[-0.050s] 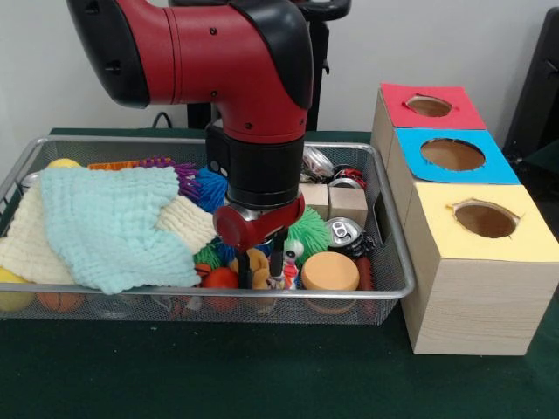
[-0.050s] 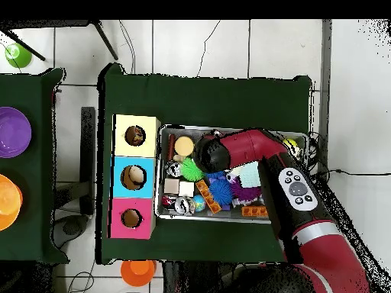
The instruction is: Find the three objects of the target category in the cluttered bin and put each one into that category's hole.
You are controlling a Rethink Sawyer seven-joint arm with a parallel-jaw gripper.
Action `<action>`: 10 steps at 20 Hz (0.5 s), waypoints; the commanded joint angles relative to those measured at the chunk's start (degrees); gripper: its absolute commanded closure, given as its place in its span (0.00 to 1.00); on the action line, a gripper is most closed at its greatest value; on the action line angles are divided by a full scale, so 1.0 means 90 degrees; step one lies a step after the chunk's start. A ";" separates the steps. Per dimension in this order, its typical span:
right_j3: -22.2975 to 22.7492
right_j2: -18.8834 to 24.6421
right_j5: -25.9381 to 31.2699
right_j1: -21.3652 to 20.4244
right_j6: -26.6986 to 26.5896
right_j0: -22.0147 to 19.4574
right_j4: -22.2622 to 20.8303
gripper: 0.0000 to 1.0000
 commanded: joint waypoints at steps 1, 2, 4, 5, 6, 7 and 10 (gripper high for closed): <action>-0.0370 -0.0440 0.1140 0.0308 -0.0751 0.0173 -0.0334 0.00; -0.0388 -0.0448 0.1202 0.0307 -0.0778 0.0198 -0.0322 0.00; -0.0414 -0.0453 0.1310 0.0287 -0.0850 0.0211 -0.0291 0.00; -0.0441 -0.0455 0.1384 0.0300 -0.0879 0.0229 -0.0272 0.00; -0.0419 -0.0470 0.1403 0.0280 -0.0916 0.0215 -0.0285 0.00; -0.0431 -0.0479 0.1493 0.0278 -0.0984 0.0223 -0.0286 0.00; -0.0470 -0.0438 0.1580 0.0295 -0.1014 0.0229 -0.0297 1.00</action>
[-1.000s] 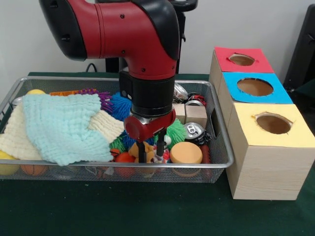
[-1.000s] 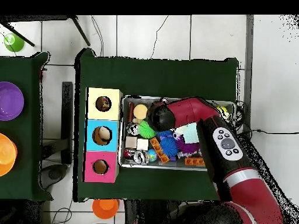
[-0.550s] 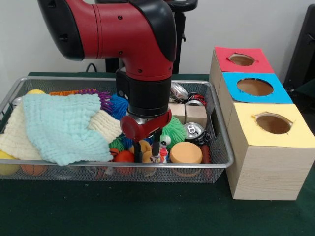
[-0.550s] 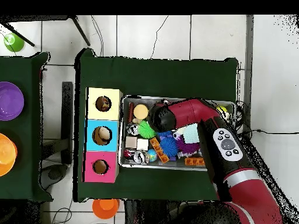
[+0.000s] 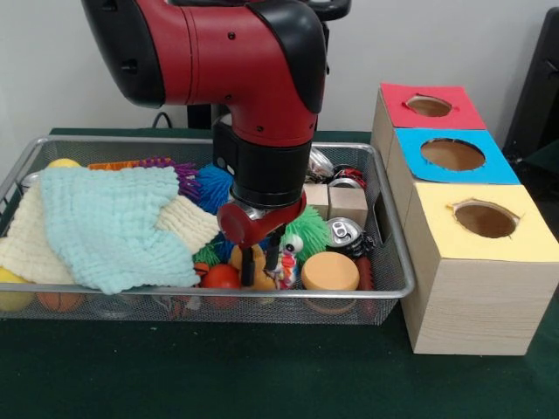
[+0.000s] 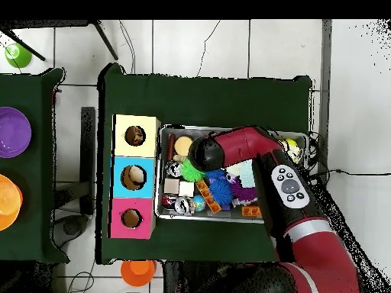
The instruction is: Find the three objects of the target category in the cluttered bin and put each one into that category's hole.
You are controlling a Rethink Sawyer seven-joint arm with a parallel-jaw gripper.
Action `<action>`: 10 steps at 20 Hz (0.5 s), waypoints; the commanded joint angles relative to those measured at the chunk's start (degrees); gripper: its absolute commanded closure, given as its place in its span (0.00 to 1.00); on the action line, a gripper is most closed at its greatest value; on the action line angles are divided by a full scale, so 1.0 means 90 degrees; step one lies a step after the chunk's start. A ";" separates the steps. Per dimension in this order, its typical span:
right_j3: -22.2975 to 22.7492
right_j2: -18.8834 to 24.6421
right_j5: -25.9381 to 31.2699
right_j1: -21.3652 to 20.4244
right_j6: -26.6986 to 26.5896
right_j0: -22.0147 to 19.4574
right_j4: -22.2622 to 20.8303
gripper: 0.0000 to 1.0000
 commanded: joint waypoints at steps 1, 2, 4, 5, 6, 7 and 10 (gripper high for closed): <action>-0.0318 -0.0294 0.1018 0.0293 -0.1013 -0.0015 -0.0279 1.00; -0.0316 -0.0292 0.1016 0.0291 -0.1013 -0.0014 -0.0280 1.00; -0.0303 -0.0289 0.1008 0.0285 -0.1004 -0.0016 -0.0304 1.00; -0.0302 -0.0294 0.1013 0.0283 -0.1001 -0.0011 -0.0319 1.00; -0.0300 -0.0299 0.1017 0.0280 -0.0999 -0.0006 -0.0334 1.00; -0.0306 -0.0308 0.1022 0.0282 -0.0990 0.0008 -0.0352 1.00; -0.0313 -0.0304 0.1061 0.0278 -0.1026 0.0002 -0.0352 1.00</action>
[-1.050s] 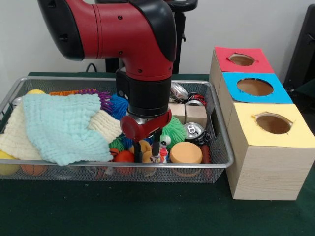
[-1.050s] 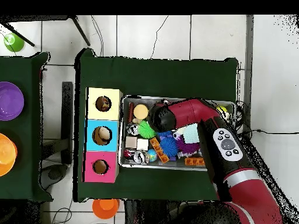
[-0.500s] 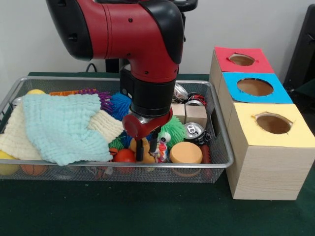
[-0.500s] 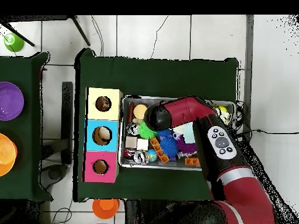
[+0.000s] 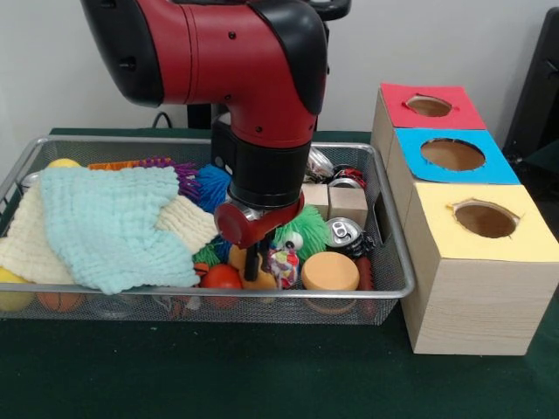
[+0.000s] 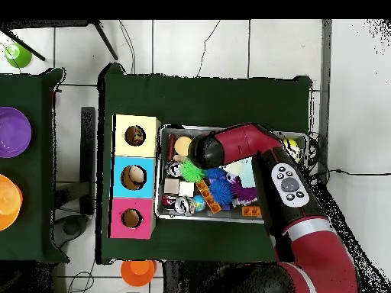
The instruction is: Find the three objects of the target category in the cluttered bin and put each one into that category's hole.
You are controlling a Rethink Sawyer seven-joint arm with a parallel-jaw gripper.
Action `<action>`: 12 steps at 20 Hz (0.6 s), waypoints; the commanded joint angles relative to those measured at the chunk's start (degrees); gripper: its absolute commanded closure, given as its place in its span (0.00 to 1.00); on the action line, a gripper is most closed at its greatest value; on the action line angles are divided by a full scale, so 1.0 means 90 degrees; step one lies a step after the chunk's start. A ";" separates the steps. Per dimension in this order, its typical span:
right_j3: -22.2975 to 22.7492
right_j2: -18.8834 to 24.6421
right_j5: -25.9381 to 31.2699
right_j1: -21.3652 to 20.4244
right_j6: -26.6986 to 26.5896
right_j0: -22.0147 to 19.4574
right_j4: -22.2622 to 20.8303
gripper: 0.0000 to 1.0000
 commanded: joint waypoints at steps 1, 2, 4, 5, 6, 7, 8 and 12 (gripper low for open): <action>-0.0202 -0.0300 0.0891 0.0280 -0.1025 -0.0016 -0.0335 1.00; -0.0197 -0.0302 0.0874 0.0278 -0.1008 -0.0017 -0.0336 1.00; -0.0176 -0.0287 0.0695 0.0250 -0.0868 -0.0026 -0.0337 1.00; -0.0193 -0.0369 0.0674 0.0158 -0.0803 0.0031 -0.0423 1.00; -0.0213 -0.0431 0.0698 0.0101 -0.0801 0.0068 -0.0490 1.00; -0.0200 -0.0462 0.0697 0.0011 -0.0814 0.0063 -0.0516 1.00; -0.0172 -0.0459 0.0706 -0.0047 -0.0852 0.0043 -0.0503 1.00; 0.0112 -0.0249 0.1258 -0.0358 -0.1318 -0.0186 -0.0068 1.00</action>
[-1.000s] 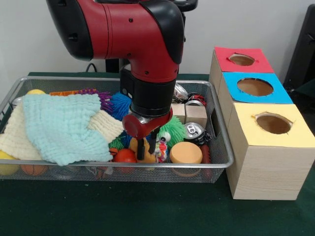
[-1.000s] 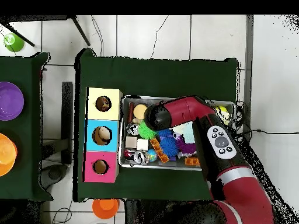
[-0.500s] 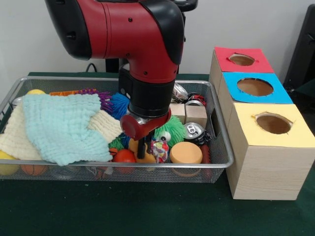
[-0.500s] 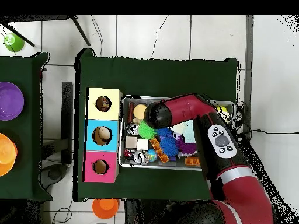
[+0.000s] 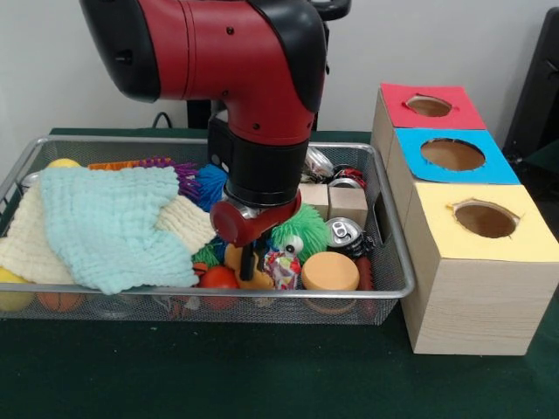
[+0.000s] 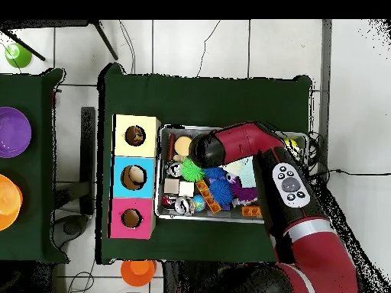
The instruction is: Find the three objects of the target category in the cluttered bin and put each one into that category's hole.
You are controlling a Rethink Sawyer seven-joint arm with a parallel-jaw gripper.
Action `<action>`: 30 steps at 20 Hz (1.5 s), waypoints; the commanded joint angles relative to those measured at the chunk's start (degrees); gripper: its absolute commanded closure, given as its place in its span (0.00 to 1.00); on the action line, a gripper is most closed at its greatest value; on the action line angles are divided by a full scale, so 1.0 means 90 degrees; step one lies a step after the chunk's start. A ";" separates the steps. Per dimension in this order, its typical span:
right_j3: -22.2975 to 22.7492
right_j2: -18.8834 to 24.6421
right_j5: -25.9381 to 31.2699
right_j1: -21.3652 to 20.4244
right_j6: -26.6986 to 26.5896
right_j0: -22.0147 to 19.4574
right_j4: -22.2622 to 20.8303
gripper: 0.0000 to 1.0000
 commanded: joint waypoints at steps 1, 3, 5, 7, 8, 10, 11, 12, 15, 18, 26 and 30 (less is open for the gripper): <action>0.0107 -0.0239 0.1441 -0.0340 -0.1411 -0.0174 -0.0049 1.00; 0.0012 -0.0267 0.1804 -0.0412 -0.1553 -0.0125 -0.0032 1.00; -0.0079 -0.0242 0.2142 -0.0464 -0.1668 -0.0117 0.0002 1.00; -0.0151 -0.0209 0.2409 -0.0487 -0.1762 -0.0108 -0.0024 1.00; -0.0196 -0.0200 0.2583 -0.0506 -0.1829 -0.0091 -0.0044 1.00; -0.0350 -0.0209 0.3037 -0.0565 -0.2038 -0.0024 -0.0180 1.00; -0.0427 -0.0213 0.3264 -0.0595 -0.2142 0.0010 -0.0249 1.00; -0.0476 -0.0220 0.3431 -0.0607 -0.2237 0.0028 -0.0349 1.00; -0.0575 -0.0185 0.3803 -0.0641 -0.2434 0.0032 -0.0567 1.00; -0.0618 -0.0105 0.4040 -0.0629 -0.2533 -0.0006 -0.0697 1.00; -0.0458 0.0097 0.4134 -0.0606 -0.2470 -0.0167 -0.0476 0.00; -0.0408 0.0110 0.4079 -0.0622 -0.2402 -0.0136 -0.0407 0.00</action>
